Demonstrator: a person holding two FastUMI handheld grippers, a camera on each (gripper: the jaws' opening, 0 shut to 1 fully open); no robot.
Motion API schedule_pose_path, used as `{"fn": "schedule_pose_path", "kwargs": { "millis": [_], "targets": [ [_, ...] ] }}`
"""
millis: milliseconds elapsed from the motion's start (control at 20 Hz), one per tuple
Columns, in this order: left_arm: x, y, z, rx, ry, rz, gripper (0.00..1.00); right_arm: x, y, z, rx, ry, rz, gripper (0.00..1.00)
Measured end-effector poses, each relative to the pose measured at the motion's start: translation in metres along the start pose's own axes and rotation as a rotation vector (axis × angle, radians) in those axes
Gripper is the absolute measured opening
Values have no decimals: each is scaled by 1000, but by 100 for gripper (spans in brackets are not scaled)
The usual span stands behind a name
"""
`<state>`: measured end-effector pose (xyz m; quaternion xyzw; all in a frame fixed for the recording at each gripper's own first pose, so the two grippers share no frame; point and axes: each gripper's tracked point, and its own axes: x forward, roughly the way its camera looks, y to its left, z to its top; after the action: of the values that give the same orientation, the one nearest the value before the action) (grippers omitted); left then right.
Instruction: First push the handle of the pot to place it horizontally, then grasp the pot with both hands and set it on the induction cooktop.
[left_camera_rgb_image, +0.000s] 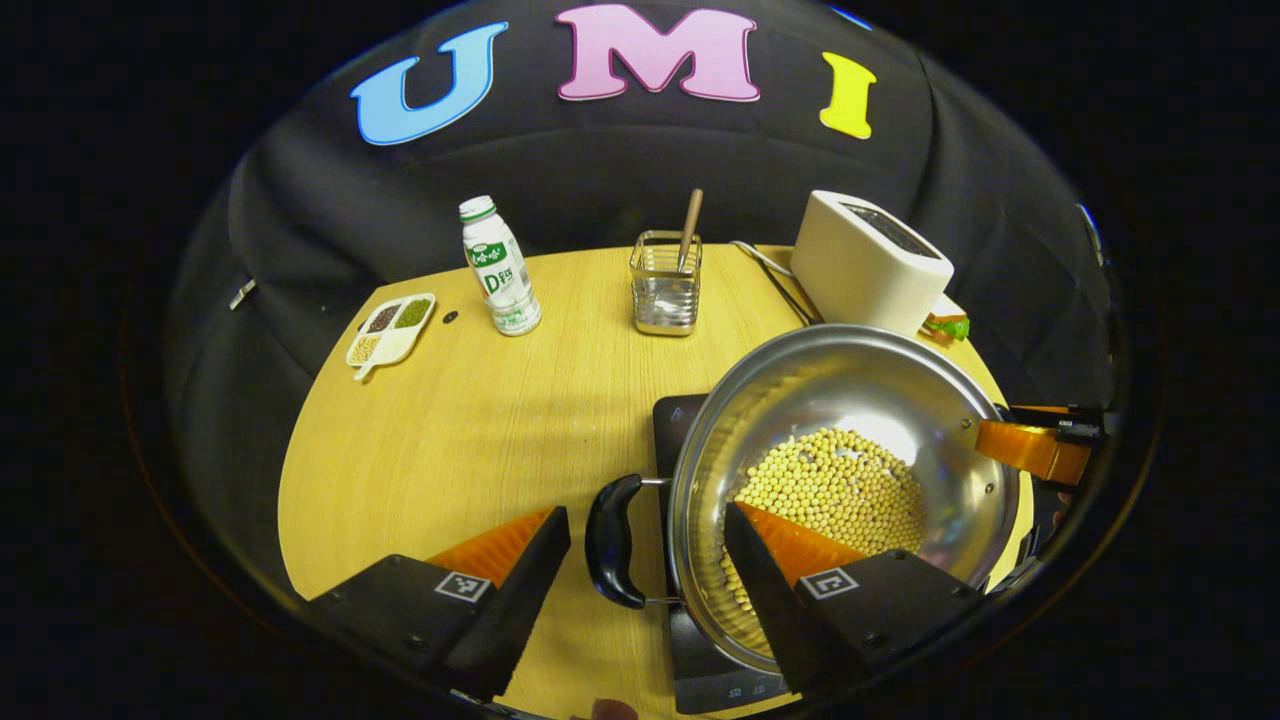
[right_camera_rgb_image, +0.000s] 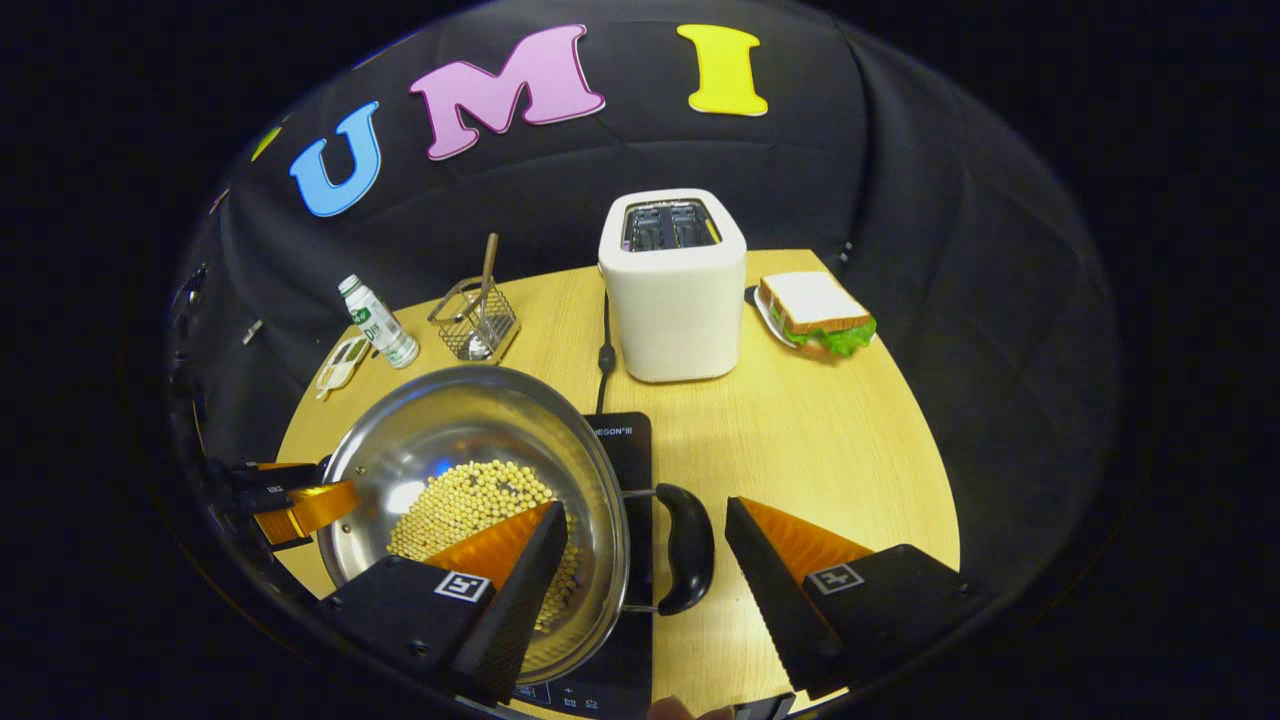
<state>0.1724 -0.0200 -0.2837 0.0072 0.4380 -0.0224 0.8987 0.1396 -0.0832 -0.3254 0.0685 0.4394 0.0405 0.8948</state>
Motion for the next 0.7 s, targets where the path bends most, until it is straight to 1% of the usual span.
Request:
{"fn": "schedule_pose_path", "kwargs": {
  "millis": [200,350,700],
  "targets": [
    [-35,1,26,-18,-114,-2,96,-34,4,33,-31,-124,-11,99],
    [-69,0,53,-20,-232,-20,96,-63,11,62,-48,-227,-15,99],
    [-165,10,109,45,-521,-3,96,-144,39,119,-73,-459,-5,99]
  ]
}}
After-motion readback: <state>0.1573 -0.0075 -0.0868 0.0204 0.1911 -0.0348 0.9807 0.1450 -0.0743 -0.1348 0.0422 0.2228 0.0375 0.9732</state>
